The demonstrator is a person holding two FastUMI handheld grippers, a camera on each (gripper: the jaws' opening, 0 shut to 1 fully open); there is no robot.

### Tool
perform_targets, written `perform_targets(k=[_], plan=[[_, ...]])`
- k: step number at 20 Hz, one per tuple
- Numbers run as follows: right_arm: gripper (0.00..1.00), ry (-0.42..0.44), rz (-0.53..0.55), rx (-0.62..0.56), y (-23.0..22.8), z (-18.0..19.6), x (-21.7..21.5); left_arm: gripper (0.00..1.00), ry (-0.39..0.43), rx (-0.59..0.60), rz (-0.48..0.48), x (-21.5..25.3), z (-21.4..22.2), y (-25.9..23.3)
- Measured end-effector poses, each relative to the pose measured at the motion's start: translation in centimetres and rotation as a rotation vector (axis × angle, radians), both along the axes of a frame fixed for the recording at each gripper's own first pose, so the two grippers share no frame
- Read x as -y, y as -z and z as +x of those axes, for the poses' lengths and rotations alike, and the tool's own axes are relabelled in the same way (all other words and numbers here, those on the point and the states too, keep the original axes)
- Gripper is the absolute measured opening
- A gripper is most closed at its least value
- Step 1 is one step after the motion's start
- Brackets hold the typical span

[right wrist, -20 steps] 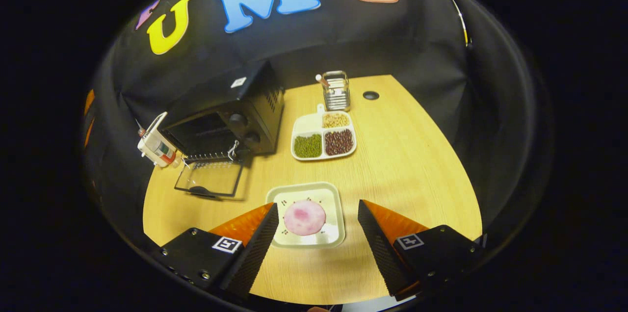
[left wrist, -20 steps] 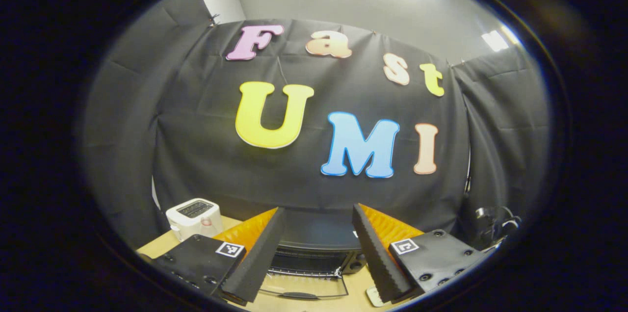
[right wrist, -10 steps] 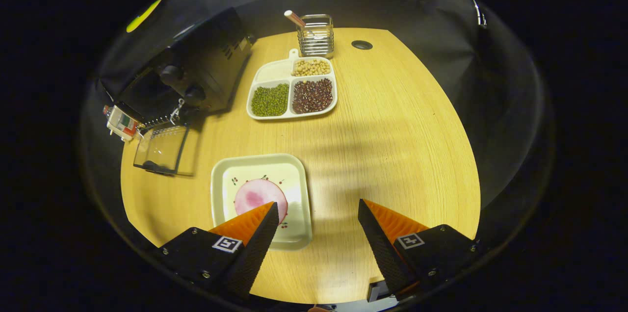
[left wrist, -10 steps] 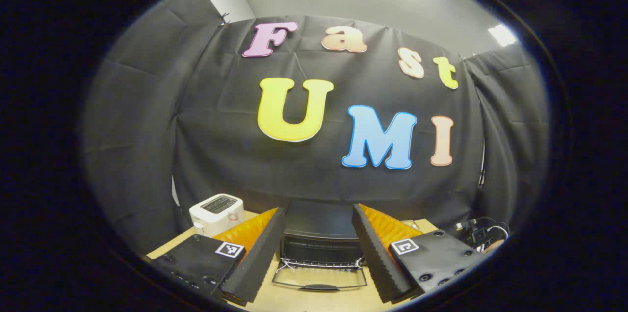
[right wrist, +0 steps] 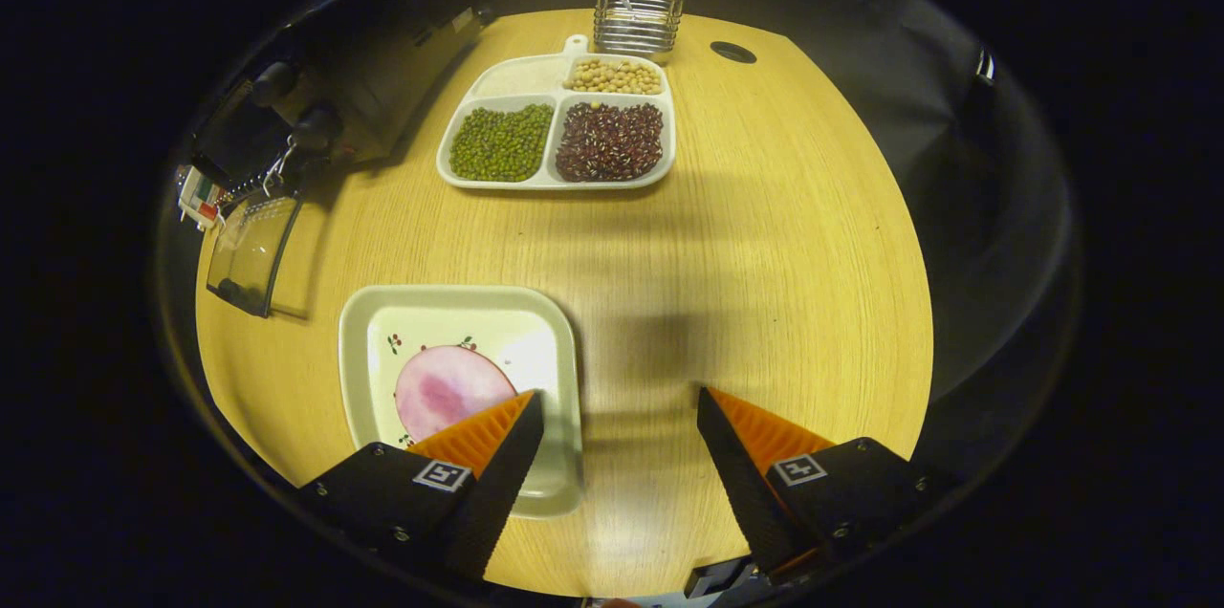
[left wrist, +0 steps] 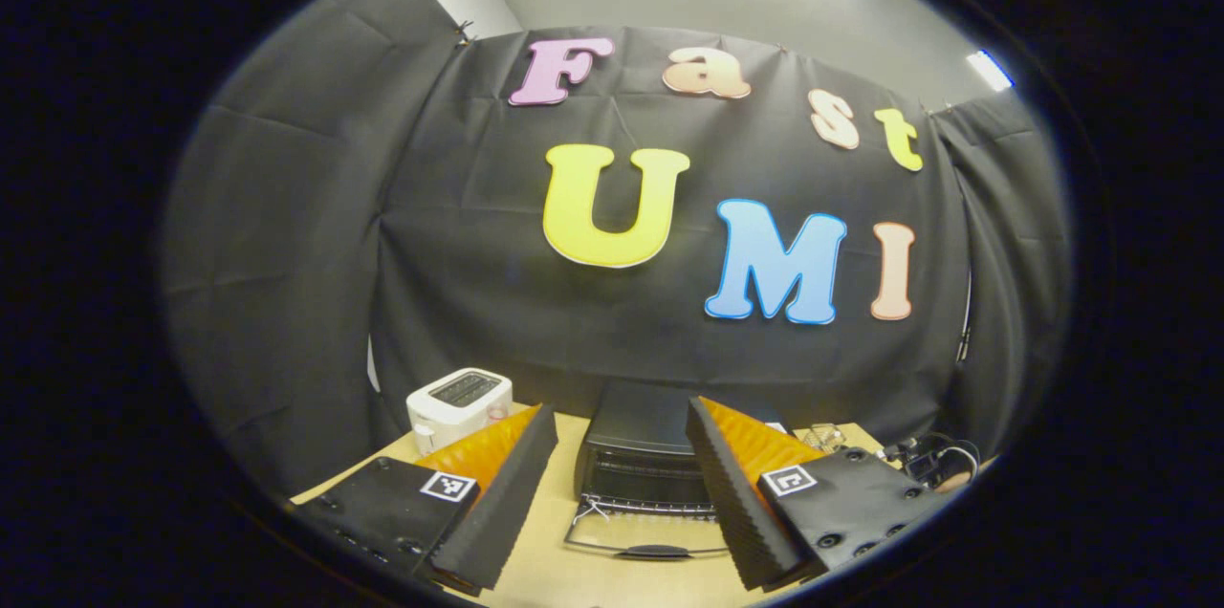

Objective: Open the electric oven with the left hand, put the food in, and close the electric oven.

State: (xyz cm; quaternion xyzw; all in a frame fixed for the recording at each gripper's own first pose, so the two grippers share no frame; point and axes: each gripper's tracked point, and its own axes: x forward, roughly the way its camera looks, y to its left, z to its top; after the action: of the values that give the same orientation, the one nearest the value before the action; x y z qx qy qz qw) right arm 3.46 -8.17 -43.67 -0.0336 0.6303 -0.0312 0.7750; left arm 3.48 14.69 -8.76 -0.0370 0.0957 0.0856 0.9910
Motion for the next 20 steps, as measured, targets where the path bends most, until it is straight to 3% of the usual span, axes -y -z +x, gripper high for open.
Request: perform_targets(k=[4, 6, 7, 8, 9, 10, 11, 12, 13, 14, 16, 20], plan=[[0.96, -0.007, -0.010, -0.017, -0.1, 0.1, -0.1, 0.98, 0.011, -0.017, -0.010, 0.5, 0.2, 0.8], [0.92, -0.019, 0.058, -0.024, 0.2, 0.0, -1.1, 0.98, 0.015, -0.020, -0.021, 0.7, 0.3, 1.0], [0.80, -0.007, 0.085, -0.028, 0.4, 0.0, -1.8, 0.98, 0.019, -0.021, -0.027, 1.1, 0.3, 1.2], [0.57, -0.008, 0.086, -0.038, 0.5, -0.1, -1.8, 0.93, 0.021, -0.022, -0.027, 1.1, 0.3, 1.1], [0.50, -0.019, 0.084, -0.050, 0.4, -0.1, -1.7, 0.97, 0.021, -0.019, -0.024, 1.2, 0.2, 0.9], [0.55, -0.034, 0.110, -0.061, 0.4, 0.2, -2.1, 0.89, 0.021, -0.017, -0.021, 1.1, 0.2, 0.8], [0.55, 0.006, 0.128, -0.063, 0.2, 0.2, -2.5, 0.89, 0.025, -0.016, -0.019, 1.2, 0.2, 0.6], [0.14, 0.026, 0.135, -0.078, 0.1, 0.2, -2.7, 0.89, 0.024, -0.013, -0.014, 1.3, 0.0, 0.7], [0.15, 0.034, 0.144, -0.073, 1.6, 0.3, -2.3, 0.93, 0.021, -0.009, -0.011, 1.1, -0.1, 0.5], [0.04, 0.052, 0.162, -0.089, 0.0, 0.3, -2.2, 0.98, 0.019, -0.007, -0.014, 1.2, -0.2, 0.3], [0.01, 0.085, 0.193, -0.077, 0.1, 0.1, -2.2, 0.93, 0.020, -0.001, -0.017, 1.3, -0.3, -0.1], [0.01, 0.187, 0.335, -0.021, -0.2, -0.3, -2.3, 0.98, 0.022, 0.008, -0.008, 1.4, -0.4, -1.0]])
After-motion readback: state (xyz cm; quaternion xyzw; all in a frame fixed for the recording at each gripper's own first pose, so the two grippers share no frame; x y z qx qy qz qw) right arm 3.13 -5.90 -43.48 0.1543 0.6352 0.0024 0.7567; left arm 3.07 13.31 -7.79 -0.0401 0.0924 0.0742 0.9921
